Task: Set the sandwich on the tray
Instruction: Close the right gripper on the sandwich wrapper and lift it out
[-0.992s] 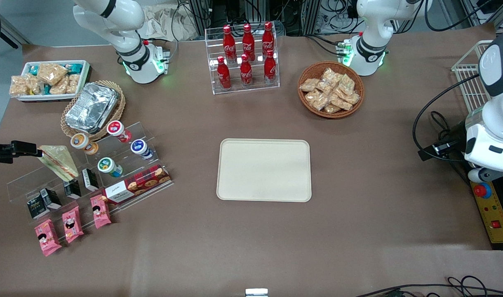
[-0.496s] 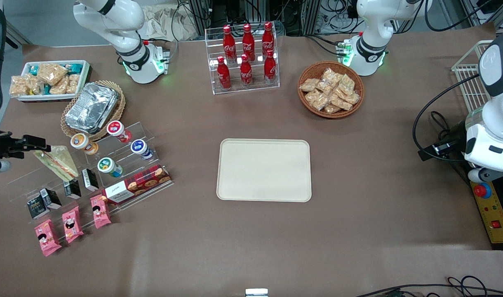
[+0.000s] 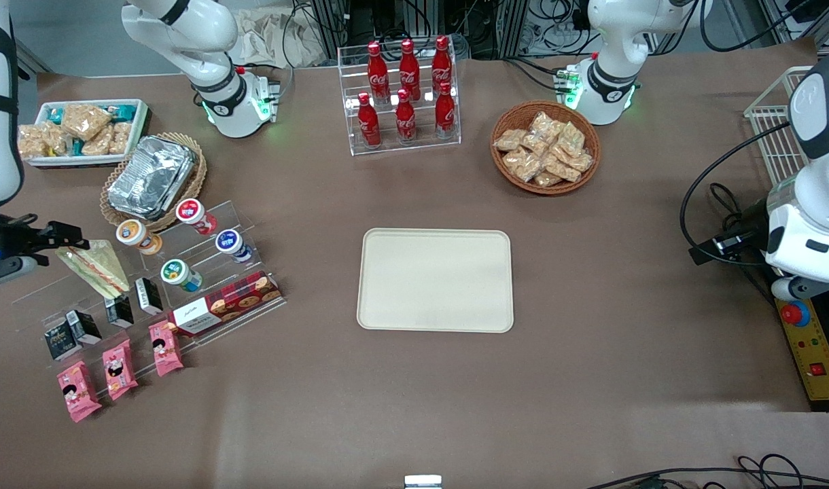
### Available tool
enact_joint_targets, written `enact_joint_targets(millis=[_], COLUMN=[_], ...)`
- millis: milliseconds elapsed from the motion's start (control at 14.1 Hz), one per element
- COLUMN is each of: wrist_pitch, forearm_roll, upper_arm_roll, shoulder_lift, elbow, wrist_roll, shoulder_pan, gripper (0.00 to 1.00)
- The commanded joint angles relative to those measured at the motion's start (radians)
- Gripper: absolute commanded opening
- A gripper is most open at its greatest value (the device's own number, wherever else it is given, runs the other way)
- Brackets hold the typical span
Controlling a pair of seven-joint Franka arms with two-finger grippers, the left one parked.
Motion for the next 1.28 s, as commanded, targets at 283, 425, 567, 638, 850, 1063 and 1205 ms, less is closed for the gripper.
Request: enact_joint_targets(millis=[283,425,567,638,850,1063,1205], wrist_pitch=[0.099,0.097,0.091,0.085,-0.011,-0.186,-0.274], forearm_roll=[0.018,0.019,0.019,0.019,0.019,0.025,0.047], upper_arm_roll=[0.01,0.01,0.01,0.01,0.015,0.031,0.051], shoulder_lift=[-0.016,-0.013,-0.012,-0.012,-0.012,0.007,0.01], elbow=[-0.083,-0.074,-0.054,-0.047,0.056,0.235,0.332], wrist_roll=[-0.026,-0.029,-0.046,-0.046,-0.043,-0.036,-0.032], shoulder_pan=[-0.001,-0.001,0.0,0.0,0.002,0.012,0.038], gripper=[0.79,0.56,0.35,0.29,0.26,0.27,0.28])
